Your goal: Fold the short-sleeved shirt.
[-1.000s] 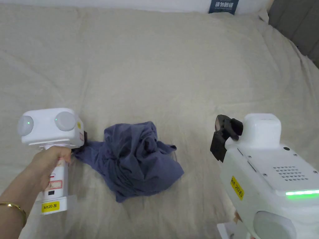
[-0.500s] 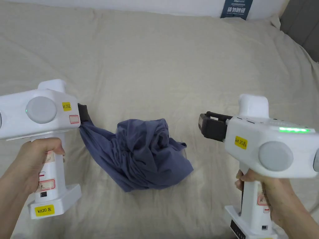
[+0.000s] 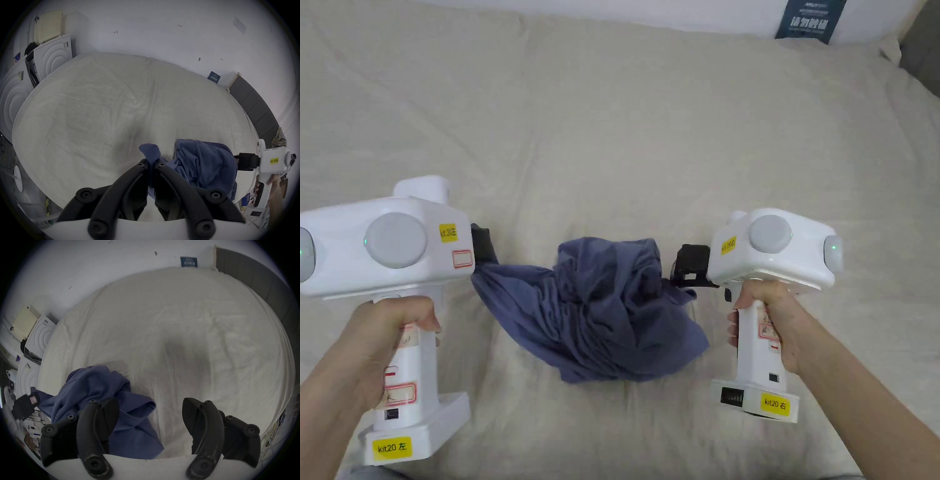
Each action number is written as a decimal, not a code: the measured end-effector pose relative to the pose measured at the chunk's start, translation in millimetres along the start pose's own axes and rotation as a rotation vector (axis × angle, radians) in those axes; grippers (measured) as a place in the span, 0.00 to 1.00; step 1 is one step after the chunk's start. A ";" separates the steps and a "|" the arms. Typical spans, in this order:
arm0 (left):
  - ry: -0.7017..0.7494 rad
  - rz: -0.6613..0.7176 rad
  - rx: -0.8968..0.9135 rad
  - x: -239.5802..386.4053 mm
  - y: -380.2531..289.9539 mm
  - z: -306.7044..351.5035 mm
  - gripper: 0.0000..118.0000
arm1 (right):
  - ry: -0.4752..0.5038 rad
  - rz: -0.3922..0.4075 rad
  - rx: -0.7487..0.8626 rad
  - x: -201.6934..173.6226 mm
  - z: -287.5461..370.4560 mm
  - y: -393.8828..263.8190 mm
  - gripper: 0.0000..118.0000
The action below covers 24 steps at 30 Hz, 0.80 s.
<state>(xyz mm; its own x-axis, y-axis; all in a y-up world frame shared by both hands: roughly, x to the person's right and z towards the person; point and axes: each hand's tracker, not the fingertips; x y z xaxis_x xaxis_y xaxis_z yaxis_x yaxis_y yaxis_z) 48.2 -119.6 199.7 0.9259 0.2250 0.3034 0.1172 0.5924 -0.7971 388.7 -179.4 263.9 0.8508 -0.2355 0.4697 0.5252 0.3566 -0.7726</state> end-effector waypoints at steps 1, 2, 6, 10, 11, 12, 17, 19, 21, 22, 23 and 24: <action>0.003 0.001 -0.004 -0.3 0.0 -1.2 0.05 | 0.004 -0.001 -0.007 3.2 -9.2 3.8 0.69; 0.006 0.001 -0.006 -0.5 -0.2 -2.6 0.05 | 0.004 0.000 -0.020 1.0 -14.7 4.7 0.69; 0.011 0.001 -0.018 -1.5 -1.1 -8.6 0.05 | 0.000 0.011 -0.069 -3.9 -30.1 5.8 0.60; 0.017 0.015 -0.036 -2.0 -2.5 -14.3 0.05 | 0.002 -0.012 -0.085 -1.4 -37.2 8.0 0.16; 0.017 0.019 -0.040 -2.0 -2.8 -15.4 0.05 | 0.028 -0.024 -0.083 -0.6 -36.1 8.9 0.04; 0.014 0.022 -0.042 -1.6 -3.3 -14.9 0.05 | 0.024 -0.054 -0.073 -0.1 -35.0 9.0 0.03; -0.003 0.035 -0.046 0.0 -4.2 -13.7 0.05 | 0.040 -0.014 -0.060 -1.1 -22.2 8.8 0.02; -0.009 0.050 -0.033 -0.4 -3.6 -9.3 0.05 | 0.066 -0.022 -0.042 3.9 -8.7 9.1 0.01; -0.018 0.062 -0.017 -1.4 -1.1 -1.4 0.05 | 0.086 -0.031 0.003 8.4 10.6 10.7 0.01; -0.021 0.073 -0.002 -2.5 0.8 3.2 0.05 | 0.099 -0.033 0.023 11.9 22.2 12.6 0.01; -0.026 0.083 0.013 -3.7 3.1 8.5 0.05 | 0.113 -0.031 0.039 15.3 34.1 14.5 0.01; -0.035 0.094 0.030 -5.6 6.4 15.6 0.05 | 0.128 -0.027 0.070 19.2 50.3 16.3 0.01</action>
<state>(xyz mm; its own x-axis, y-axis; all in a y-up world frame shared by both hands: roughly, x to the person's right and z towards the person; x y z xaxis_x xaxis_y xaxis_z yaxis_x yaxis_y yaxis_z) 38.2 -105.0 201.1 0.9192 0.3074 0.2462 0.0188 0.5902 -0.8071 414.4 -132.7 281.8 0.8300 -0.3577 0.4280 0.5514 0.4101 -0.7265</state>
